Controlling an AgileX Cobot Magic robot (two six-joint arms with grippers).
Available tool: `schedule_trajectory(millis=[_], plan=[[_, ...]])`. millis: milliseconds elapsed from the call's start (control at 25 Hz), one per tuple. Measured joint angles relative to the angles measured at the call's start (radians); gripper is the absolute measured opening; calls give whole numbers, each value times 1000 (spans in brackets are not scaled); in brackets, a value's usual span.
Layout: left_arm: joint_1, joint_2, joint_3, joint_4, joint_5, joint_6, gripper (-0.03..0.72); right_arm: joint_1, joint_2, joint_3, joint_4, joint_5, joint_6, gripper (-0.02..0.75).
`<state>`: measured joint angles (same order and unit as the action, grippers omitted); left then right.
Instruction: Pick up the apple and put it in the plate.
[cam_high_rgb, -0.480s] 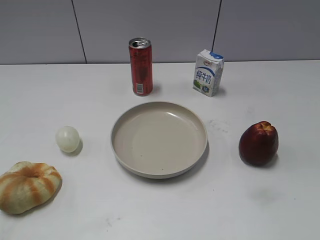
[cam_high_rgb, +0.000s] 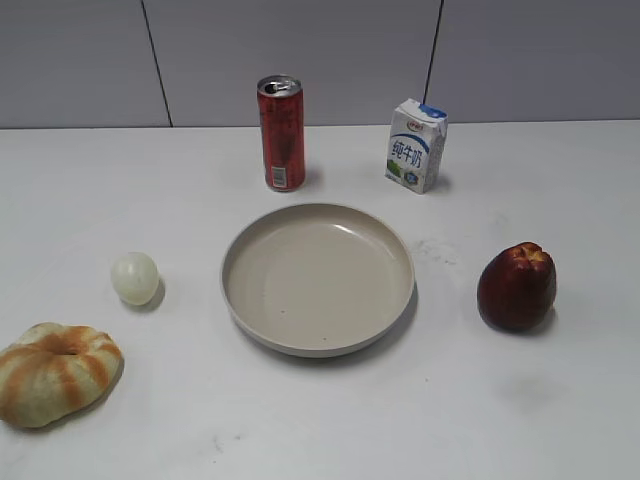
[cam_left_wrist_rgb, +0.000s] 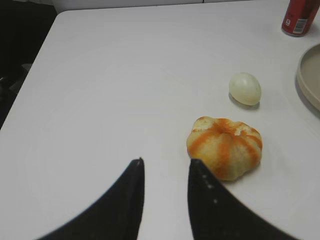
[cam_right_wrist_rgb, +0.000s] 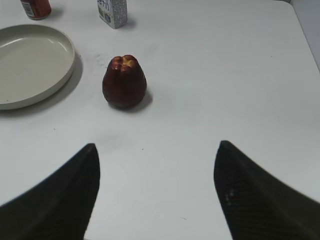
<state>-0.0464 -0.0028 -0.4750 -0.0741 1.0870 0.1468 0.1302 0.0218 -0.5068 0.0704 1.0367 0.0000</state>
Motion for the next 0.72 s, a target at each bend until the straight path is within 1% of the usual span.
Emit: schedule_trajectory(millis=[120,240,320,520,640,720], plan=[[0,0,0,0,0,0,236,0,97,-24,11,-67,0,536],[0,0,0,0,0,0,236,0,246,-59,18,-146,0,536],[0,0,0,0,0,0,236,0,360,-96,34,-166,11,536],[0,0,0,0,0,0,236,0,678,-228,149,-166,19,545],[0,0,0,0,0,0,236,0,856,-312,203,-141,0,599],[0,0,0,0,0,0,236,0,983,-361,224,-113,-26,620]])
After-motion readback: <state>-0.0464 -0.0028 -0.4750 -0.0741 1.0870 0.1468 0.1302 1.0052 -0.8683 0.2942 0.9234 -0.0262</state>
